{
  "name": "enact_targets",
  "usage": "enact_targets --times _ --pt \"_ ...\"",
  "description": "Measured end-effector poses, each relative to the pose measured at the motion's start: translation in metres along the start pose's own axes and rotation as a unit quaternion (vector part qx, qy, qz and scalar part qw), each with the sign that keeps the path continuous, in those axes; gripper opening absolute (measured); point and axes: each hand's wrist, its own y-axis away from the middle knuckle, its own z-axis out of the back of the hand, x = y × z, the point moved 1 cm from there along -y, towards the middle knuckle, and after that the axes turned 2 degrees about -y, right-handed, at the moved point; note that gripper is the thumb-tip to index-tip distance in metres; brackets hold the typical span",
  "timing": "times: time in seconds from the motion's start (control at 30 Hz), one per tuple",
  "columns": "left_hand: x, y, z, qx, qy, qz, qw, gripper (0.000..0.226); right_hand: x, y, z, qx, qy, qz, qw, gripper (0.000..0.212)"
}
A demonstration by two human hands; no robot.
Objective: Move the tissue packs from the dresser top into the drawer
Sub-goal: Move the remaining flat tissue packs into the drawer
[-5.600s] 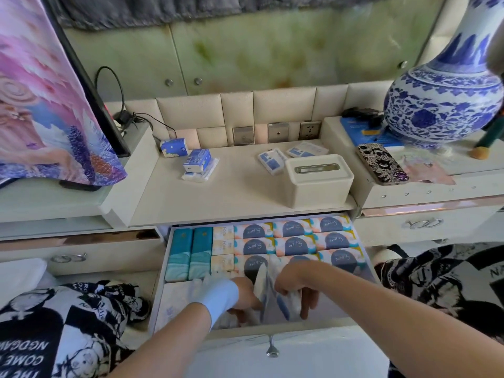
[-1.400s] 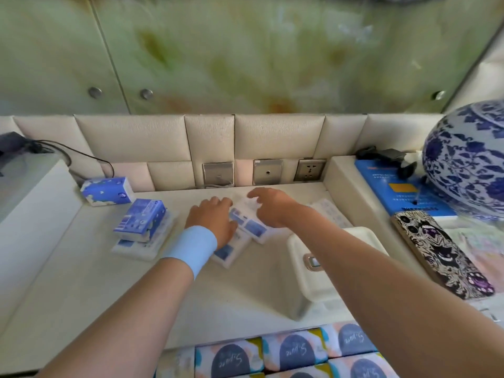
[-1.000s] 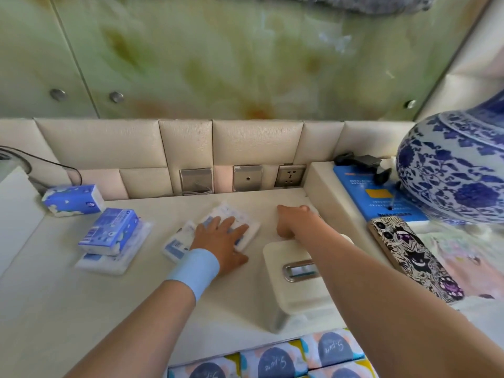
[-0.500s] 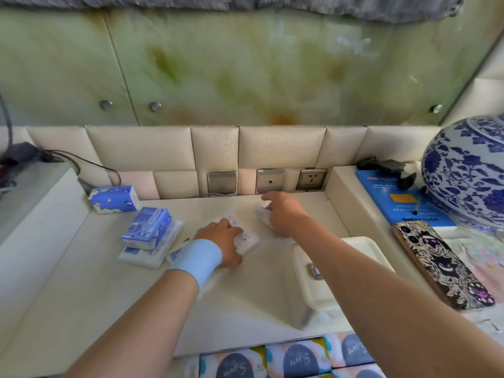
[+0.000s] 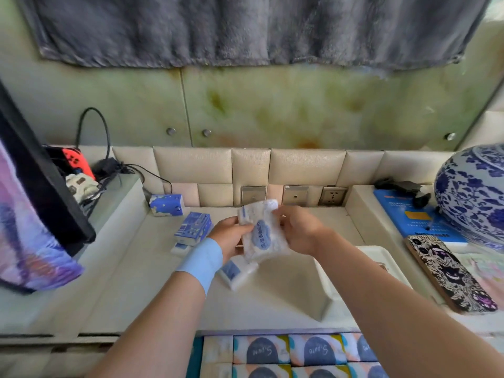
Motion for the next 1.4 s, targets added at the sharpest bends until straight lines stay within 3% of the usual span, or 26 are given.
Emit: enact_targets --times 0.07,0.13,0.2,0.3,0.37,0.43,0.5,0.53,0.67,0.77,0.8,0.87,0.97,1.07,1.13,1.17,1.23,1.33,1.4 --pt "0.001 0.013 0.012 -0.027 -0.048 -0.011 0.998 0.02 -0.006 0.002 -0.007 -0.015 0.097 0.018 0.995 0.018" --pt "0.005 0.024 0.024 -0.052 -0.099 -0.011 0.994 0.021 -0.017 0.0 -0.017 -0.089 0.227 0.047 0.969 0.021" --pt "0.011 0.031 0.037 -0.078 -0.147 -0.009 0.986 0.02 -0.031 -0.005 -0.034 -0.147 0.274 0.063 0.948 0.029" --pt "0.02 0.041 0.063 -0.139 -0.2 -0.01 0.97 0.018 -0.057 -0.021 -0.052 -0.169 0.336 0.083 0.923 0.036" --pt "0.028 0.046 0.085 -0.168 -0.254 -0.001 0.953 0.018 -0.08 -0.031 -0.054 -0.154 0.488 0.079 0.855 0.043" --pt "0.039 0.051 0.105 -0.159 -0.293 0.026 0.942 0.014 -0.107 -0.038 -0.051 -0.114 0.643 0.074 0.754 0.048" --pt "0.051 0.056 0.12 -0.142 -0.326 0.054 0.933 0.011 -0.131 -0.043 -0.048 -0.091 0.741 0.089 0.659 0.056" --pt "0.056 0.057 0.126 -0.139 -0.336 0.066 0.929 0.009 -0.139 -0.045 -0.048 -0.093 0.759 0.096 0.638 0.06" --pt "0.069 0.056 0.136 -0.132 -0.348 0.094 0.923 0.009 -0.138 -0.045 -0.057 -0.116 0.745 0.099 0.649 0.056" --pt "0.071 0.053 0.132 -0.115 -0.359 0.103 0.92 0.042 -0.128 -0.033 -0.061 -0.084 0.756 0.074 0.645 0.06" --pt "0.07 0.054 0.128 -0.11 -0.36 0.106 0.92 0.056 -0.123 -0.028 -0.061 -0.085 0.739 0.059 0.665 0.061" --pt "0.067 0.059 0.12 -0.097 -0.367 0.107 0.919 0.075 -0.113 -0.021 -0.058 -0.104 0.665 0.029 0.739 0.058" --pt "0.063 0.07 0.109 -0.075 -0.394 0.096 0.911 0.092 -0.1 -0.01 -0.051 -0.146 0.525 -0.031 0.838 0.039" --pt "0.06 0.086 0.095 -0.059 -0.434 0.069 0.896 0.097 -0.099 0.008 -0.036 -0.185 0.376 -0.121 0.9 0.02" --pt "0.062 0.098 0.086 -0.056 -0.452 0.048 0.889 0.095 -0.104 0.026 -0.03 -0.2 0.415 -0.145 0.876 0.023" --pt "0.065 0.104 0.082 -0.056 -0.455 0.039 0.888 0.094 -0.109 0.031 -0.024 -0.221 0.488 -0.129 0.834 0.025" --pt "0.071 0.114 0.077 -0.062 -0.45 0.028 0.891 0.09 -0.119 0.039 -0.016 -0.239 0.515 -0.058 0.822 0.036" --pt "0.079 0.126 0.07 -0.065 -0.449 0.02 0.891 0.077 -0.134 0.054 -0.024 -0.112 0.705 -0.008 0.7 0.058" --pt "0.083 0.132 0.069 -0.062 -0.454 0.013 0.889 0.061 -0.145 0.059 -0.029 -0.102 0.748 0.007 0.655 0.073"
